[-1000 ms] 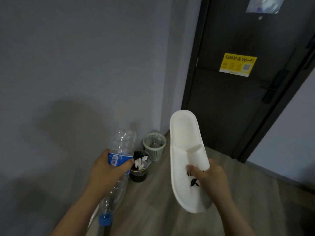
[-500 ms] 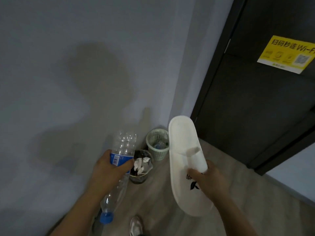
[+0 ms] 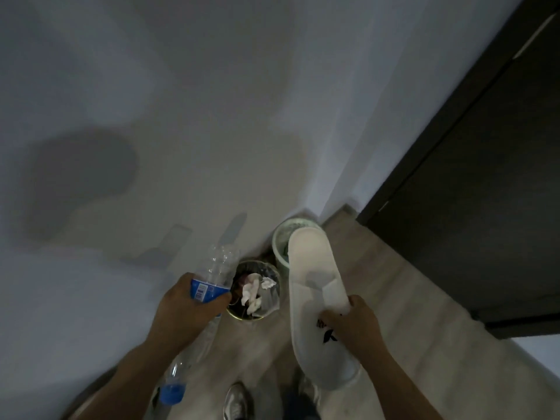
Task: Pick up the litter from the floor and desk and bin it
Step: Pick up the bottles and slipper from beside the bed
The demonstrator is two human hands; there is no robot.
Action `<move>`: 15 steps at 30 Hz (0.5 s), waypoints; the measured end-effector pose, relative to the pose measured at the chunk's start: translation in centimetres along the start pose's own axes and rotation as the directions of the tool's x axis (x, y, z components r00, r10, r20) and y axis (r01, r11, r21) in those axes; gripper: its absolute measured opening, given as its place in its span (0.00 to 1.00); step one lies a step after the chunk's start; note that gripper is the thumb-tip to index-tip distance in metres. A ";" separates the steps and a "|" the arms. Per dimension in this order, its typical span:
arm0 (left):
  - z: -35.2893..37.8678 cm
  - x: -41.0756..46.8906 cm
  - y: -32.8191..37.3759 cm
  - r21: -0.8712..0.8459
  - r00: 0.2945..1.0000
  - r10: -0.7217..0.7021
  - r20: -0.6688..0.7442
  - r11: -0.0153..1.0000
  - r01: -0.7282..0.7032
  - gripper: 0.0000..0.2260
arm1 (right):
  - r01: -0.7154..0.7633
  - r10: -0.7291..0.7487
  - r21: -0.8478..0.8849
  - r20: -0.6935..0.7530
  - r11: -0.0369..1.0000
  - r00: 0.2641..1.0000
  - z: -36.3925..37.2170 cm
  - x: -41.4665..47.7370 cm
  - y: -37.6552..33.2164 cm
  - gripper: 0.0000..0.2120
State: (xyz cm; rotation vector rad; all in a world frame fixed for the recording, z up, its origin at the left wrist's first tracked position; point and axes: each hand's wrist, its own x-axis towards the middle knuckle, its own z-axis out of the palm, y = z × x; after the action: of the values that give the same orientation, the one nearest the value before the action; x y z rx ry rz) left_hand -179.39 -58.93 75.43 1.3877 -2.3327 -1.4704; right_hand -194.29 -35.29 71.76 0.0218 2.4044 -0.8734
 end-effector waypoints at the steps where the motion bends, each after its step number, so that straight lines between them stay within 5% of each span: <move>1: 0.6 1.0 -0.3 0.013 1.000 -0.028 -0.003 1.000 0.028 0.17 | 0.001 -0.001 -0.015 0.032 1.000 0.999 0.6 1.7 -0.2 0.17; 10: 6.6 9.5 -5.7 0.063 0.961 -0.257 -0.103 0.962 0.264 0.15 | -0.074 0.080 -0.030 0.339 0.997 0.937 8.6 16.7 -0.3 0.10; 15: 11.0 14.6 -10.9 0.098 0.948 -0.305 -0.095 0.944 0.314 0.15 | -0.168 0.147 0.021 0.381 0.986 0.913 15.4 24.0 1.7 0.10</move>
State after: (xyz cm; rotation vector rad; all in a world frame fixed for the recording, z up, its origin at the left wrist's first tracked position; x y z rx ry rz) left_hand -186.13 -63.10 55.67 1.8796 -2.2591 -1.3357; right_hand -206.05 -47.25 48.70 0.0610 1.9881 -0.7858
